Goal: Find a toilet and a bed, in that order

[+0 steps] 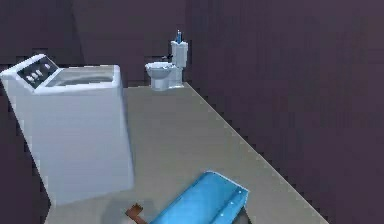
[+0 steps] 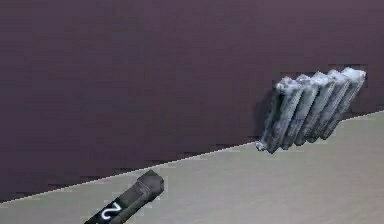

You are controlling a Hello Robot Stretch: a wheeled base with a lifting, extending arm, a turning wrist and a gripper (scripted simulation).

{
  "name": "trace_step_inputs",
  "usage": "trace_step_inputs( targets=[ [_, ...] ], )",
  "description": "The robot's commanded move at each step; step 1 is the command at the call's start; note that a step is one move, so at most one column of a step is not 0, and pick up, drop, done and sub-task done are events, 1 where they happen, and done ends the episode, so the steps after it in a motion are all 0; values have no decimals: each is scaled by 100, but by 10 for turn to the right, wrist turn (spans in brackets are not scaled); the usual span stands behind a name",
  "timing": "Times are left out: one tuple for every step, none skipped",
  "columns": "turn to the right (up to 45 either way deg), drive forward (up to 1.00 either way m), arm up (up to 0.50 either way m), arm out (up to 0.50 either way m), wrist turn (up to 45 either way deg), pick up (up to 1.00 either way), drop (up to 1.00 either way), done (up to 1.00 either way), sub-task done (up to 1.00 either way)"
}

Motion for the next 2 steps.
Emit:
trace_step_inputs(
  targets=[
    [0,100,0,0,0,0,0,0,0],
    [0,30,0,0,0,0,0,0,0]
  ],
)
